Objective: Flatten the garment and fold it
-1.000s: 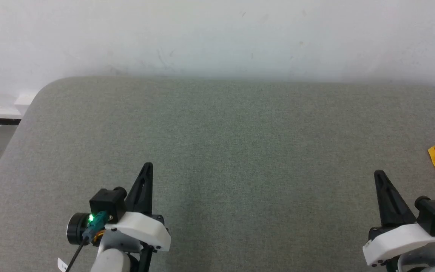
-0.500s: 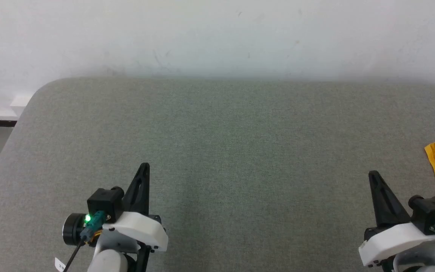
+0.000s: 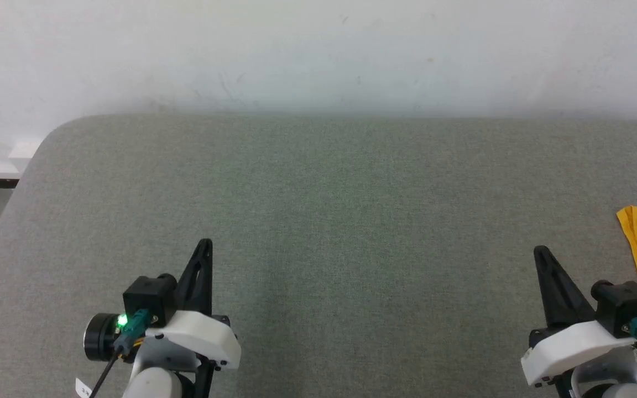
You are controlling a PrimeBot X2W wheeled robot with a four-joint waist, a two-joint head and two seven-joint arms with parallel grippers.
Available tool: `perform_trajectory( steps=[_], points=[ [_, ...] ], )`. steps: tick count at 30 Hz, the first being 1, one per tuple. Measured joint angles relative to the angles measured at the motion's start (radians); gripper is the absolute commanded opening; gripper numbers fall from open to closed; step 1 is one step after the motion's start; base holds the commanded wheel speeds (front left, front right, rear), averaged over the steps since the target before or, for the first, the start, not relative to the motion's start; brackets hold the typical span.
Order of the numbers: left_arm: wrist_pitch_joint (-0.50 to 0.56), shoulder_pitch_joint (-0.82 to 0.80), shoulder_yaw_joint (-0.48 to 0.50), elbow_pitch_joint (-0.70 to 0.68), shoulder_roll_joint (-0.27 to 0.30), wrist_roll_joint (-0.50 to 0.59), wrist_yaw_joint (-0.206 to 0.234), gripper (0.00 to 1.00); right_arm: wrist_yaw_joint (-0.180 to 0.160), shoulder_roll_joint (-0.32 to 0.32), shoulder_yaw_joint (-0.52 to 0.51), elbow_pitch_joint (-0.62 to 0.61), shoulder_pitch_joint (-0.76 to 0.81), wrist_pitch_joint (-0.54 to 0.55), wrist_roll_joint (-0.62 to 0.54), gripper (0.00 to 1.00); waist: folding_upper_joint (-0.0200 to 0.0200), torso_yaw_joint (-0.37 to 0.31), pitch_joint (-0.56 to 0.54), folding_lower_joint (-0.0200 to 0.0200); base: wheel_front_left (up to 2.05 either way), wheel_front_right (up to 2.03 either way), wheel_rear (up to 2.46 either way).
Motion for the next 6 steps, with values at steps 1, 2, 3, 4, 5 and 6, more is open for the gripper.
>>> perform_trajectory(
  steps=[1, 2, 3, 4, 5, 6],
  points=[
    [0.0, 0.0, 0.001, -0.002, 0.0, 0.001, 0.0, 0.0, 0.0, 0.0, 0.001, 0.0, -0.001, 0.0, 0.0, 0.0, 0.0, -0.001, 0.0, 0.0, 0.0, 0.0, 0.0],
    [0.003, 0.001, 0.002, -0.005, 0.0, 0.005, 0.0, 0.0, 0.0, 0.0, 0.001, 0.0, -0.002, 0.0, -0.001, 0.0, -0.0001, -0.002, 0.0, 0.0, 0.0, 0.0, 0.0],
    [0.008, 0.001, 0.003, -0.007, 0.0, 0.008, 0.0, 0.0, 0.0, 0.0, 0.002, 0.0, -0.002, 0.003, -0.003, 0.0, 0.0, -0.002, 0.0, 0.0, 0.0, 0.0, 0.0],
    [0.009, 0.002, 0.003, -0.01, 0.0, 0.009, 0.0, 0.0, 0.0, 0.0, 0.003, 0.0, -0.002, 0.005, -0.005, 0.0, 0.0, -0.003, 0.0, 0.0, 0.0, 0.0, 0.0],
    [0.009, 0.003, 0.004, -0.013, 0.0, 0.01, 0.001, 0.0, 0.0, 0.0, 0.004, 0.001, -0.002, 0.007, -0.006, 0.0, 0.0, -0.004, 0.001, 0.0, 0.0, 0.0, 0.0],
    [0.012, 0.005, 0.005, -0.015, 0.0, 0.01, 0.002, 0.0, 0.0, 0.0, 0.005, 0.001, -0.003, 0.007, -0.007, 0.0, -0.0001, -0.005, 0.001, 0.0, 0.0, 0.0, 0.0]
  ],
)
